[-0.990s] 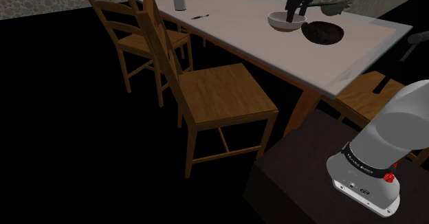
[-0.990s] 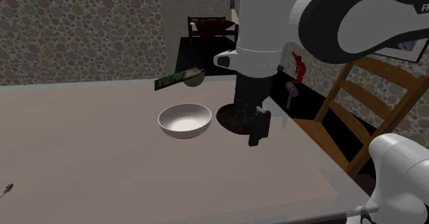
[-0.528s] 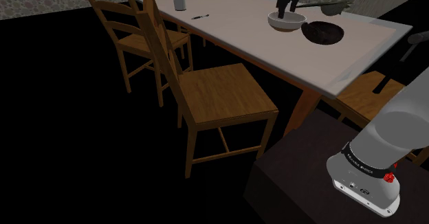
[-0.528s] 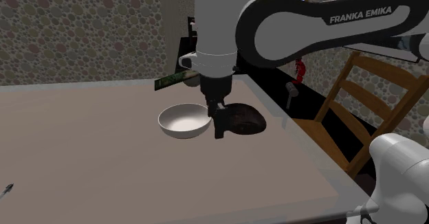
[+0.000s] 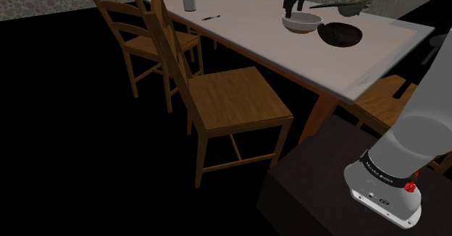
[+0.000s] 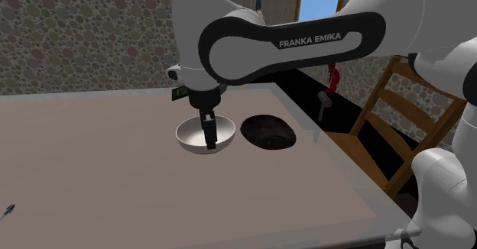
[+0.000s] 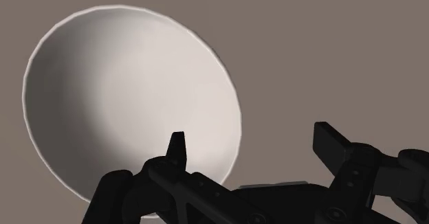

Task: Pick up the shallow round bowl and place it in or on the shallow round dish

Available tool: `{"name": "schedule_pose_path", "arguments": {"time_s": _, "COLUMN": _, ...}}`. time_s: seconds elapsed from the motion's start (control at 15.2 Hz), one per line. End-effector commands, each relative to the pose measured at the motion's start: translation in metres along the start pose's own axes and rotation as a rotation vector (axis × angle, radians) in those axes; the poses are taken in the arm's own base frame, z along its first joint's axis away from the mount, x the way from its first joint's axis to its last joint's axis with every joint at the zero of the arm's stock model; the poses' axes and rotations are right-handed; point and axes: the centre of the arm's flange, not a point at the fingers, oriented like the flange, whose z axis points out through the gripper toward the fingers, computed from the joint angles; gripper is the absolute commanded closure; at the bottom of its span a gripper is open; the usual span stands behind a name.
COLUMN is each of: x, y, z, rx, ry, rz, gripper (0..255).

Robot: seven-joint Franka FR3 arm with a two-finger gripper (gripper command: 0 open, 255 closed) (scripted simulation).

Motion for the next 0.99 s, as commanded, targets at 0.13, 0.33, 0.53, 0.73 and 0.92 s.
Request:
{"name": "schedule_pose_path", "arguments": {"time_s": 0.13, "x": 0.005, "y": 0.003, "z": 0.02, "rx": -0.003, "ry": -0.001, "rz": -0.002, "gripper": 0}}
{"name": "schedule_pose_path", "arguments": {"time_s": 0.33, "x": 0.005, "y": 0.003, "z": 0.035, "rx": -0.003, "ry": -0.001, "rz": -0.002, "gripper": 0}}
{"name": "schedule_pose_path", "arguments": {"time_s": 0.53, "x": 0.005, "y": 0.003, "z": 0.038, "rx": -0.002, "ry": -0.001, "rz": -0.002, "gripper": 0}}
{"name": "schedule_pose_path", "arguments": {"time_s": 0.73, "x": 0.005, "y": 0.003, "z": 0.038, "rx": -0.003, "ry": -0.001, "rz": -0.002, "gripper": 0}}
{"name": "schedule_pose_path", "arguments": {"time_s": 0.92, "x": 0.005, "y": 0.003, "z": 0.038, "rx": -0.003, "ry": -0.001, "rz": -0.002, "gripper": 255}}
